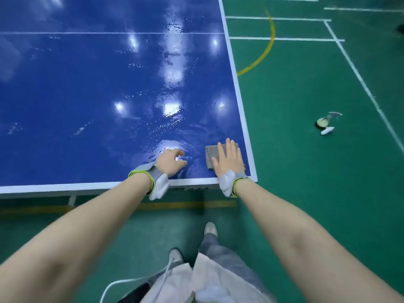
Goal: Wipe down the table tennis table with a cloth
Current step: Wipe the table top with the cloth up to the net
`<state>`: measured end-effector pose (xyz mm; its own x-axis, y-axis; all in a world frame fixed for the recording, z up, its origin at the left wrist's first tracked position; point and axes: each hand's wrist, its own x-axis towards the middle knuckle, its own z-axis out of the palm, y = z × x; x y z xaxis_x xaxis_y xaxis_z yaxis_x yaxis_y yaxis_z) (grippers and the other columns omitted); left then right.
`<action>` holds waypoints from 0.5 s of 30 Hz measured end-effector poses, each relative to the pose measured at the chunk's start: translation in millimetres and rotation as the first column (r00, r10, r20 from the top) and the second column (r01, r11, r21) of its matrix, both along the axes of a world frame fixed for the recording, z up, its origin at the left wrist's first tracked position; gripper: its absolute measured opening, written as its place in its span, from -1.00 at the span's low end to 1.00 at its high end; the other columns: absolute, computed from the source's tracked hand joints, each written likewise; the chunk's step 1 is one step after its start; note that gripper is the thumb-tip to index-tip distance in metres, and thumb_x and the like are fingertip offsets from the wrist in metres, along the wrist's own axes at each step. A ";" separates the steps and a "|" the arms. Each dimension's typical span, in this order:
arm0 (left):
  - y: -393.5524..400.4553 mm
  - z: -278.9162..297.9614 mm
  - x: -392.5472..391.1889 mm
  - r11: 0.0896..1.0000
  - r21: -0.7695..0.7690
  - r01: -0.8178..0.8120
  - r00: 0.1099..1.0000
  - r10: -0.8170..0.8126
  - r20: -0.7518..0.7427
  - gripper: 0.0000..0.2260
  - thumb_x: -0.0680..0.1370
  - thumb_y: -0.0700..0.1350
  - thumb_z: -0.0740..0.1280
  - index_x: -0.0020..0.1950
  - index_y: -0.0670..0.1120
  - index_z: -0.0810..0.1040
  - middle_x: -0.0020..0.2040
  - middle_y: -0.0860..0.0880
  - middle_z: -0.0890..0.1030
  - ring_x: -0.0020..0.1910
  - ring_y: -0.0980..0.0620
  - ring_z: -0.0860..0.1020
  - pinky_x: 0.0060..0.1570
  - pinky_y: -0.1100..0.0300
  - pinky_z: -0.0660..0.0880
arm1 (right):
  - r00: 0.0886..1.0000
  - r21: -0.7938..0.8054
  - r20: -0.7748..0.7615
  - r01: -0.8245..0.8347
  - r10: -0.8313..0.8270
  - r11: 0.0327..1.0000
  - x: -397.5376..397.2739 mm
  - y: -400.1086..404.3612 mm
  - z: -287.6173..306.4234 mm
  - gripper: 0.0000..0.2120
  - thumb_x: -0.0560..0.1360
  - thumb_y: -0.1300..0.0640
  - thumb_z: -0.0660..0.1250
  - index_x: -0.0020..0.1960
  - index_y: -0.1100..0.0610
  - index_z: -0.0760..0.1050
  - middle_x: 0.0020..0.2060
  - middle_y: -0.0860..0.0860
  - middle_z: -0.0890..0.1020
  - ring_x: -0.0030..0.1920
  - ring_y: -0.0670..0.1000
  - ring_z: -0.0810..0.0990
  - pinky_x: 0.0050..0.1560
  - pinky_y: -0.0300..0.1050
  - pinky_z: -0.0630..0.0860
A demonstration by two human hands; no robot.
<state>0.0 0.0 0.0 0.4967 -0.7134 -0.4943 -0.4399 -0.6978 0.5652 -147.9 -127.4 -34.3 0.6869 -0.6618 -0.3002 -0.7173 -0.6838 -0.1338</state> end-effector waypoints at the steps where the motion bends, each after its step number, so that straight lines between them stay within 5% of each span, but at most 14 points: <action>1: -2.8 -2.2 0.3 1.000 0.000 0.008 1.000 -0.008 0.019 -0.65 0.55 -0.09 0.26 0.32 -0.12 0.41 0.31 -0.18 0.43 0.24 -0.17 0.44 0.20 0.07 0.37 | 1.000 -0.037 -0.027 -0.016 0.015 0.999 2.2 -0.7 -4.3 -0.45 0.66 -0.06 -0.09 0.56 0.14 -0.11 0.54 0.16 -0.13 0.53 0.13 -0.19 0.48 0.02 -0.23; 5: -13.4 -15.8 -4.8 1.000 0.007 -0.001 0.991 0.000 0.133 -0.66 0.55 -0.07 0.25 0.32 -0.09 0.43 0.32 -0.14 0.39 0.34 -0.08 0.31 0.27 0.15 0.24 | 0.999 -0.011 -0.046 -0.026 0.025 1.000 11.5 3.0 -23.8 -0.40 0.65 -0.13 -0.13 0.55 0.18 -0.14 0.54 0.17 -0.11 0.53 0.13 -0.17 0.48 0.05 -0.22; 8: -24.5 -20.5 -10.9 0.998 -0.054 -0.026 0.972 0.038 0.230 -0.65 0.55 -0.08 0.25 0.33 -0.08 0.42 0.35 -0.11 0.37 0.35 -0.07 0.27 0.29 0.14 0.22 | 0.998 -0.136 0.017 -0.055 0.058 0.989 10.3 11.9 -32.4 -0.41 0.59 -0.14 -0.07 0.45 0.20 0.30 0.44 0.23 0.30 0.45 0.18 0.27 0.41 0.12 0.23; 10: -32.6 -23.5 -14.8 0.997 -0.064 -0.046 0.966 0.061 0.252 -0.64 0.55 -0.10 0.25 0.35 -0.07 0.40 0.38 -0.10 0.32 0.38 -0.09 0.24 0.31 0.11 0.22 | 0.996 -0.033 -0.012 -0.088 0.087 0.996 6.1 17.4 -34.1 -0.41 0.52 -0.14 -0.06 0.34 0.13 0.47 0.32 0.20 0.47 0.33 0.17 0.45 0.30 0.11 0.38; 15: -47.1 -28.5 -25.5 0.999 -0.037 0.010 0.963 0.000 0.271 -0.55 0.54 -0.12 0.25 0.43 -0.08 0.28 0.48 -0.09 0.18 0.45 -0.08 0.14 0.35 0.08 0.17 | 0.997 -0.045 -0.021 -0.076 0.075 0.996 -27.3 2.8 -46.7 -0.45 0.52 -0.16 -0.04 0.41 -0.01 0.39 0.37 0.28 0.38 0.39 0.27 0.34 0.38 0.24 0.21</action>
<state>-25.5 -47.1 -28.5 0.6047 -0.7315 -0.3149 -0.5834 -0.6760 0.4502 -175.1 -124.6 -81.1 0.7299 -0.6217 -0.2843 -0.6655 -0.7412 -0.0879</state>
